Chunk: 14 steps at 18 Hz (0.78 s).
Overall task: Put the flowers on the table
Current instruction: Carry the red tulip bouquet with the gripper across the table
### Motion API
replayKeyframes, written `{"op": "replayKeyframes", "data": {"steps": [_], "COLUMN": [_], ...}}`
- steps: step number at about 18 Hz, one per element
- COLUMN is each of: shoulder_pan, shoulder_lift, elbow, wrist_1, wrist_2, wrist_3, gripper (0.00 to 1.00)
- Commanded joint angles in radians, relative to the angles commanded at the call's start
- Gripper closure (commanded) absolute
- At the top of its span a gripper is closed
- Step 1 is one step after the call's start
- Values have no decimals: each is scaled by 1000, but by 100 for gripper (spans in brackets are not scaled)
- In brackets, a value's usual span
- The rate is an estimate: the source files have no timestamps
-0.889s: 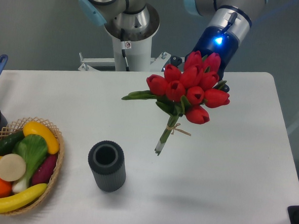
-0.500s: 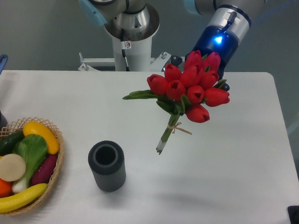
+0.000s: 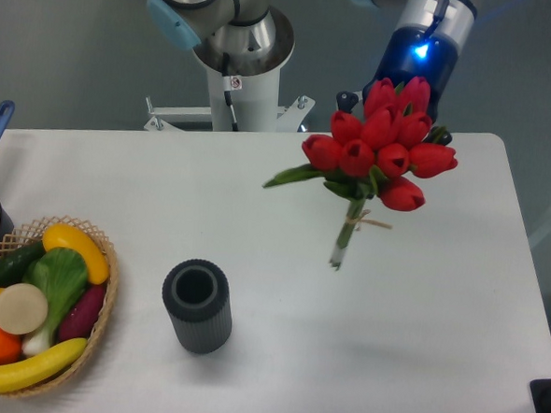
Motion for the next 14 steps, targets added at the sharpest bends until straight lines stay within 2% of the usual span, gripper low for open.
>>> {"op": "replayKeyframes", "data": {"steps": [3,6,8,9,12,14], "shoulder_pan": [-29,-66,-103,-124,-192,-228], "shoulder_lift": [12,15,9,2,-40,-87], "elbow": [-20,-19,-15,-11,-26,-29], "wrist_1": [-15,-83,-149,-167,-175,-187], "wrist_2": [164,365,527,607,798,916], "wrist_3": [92,201,291,326,379,413], "gripper": [78,78,78,78,78,78]}}
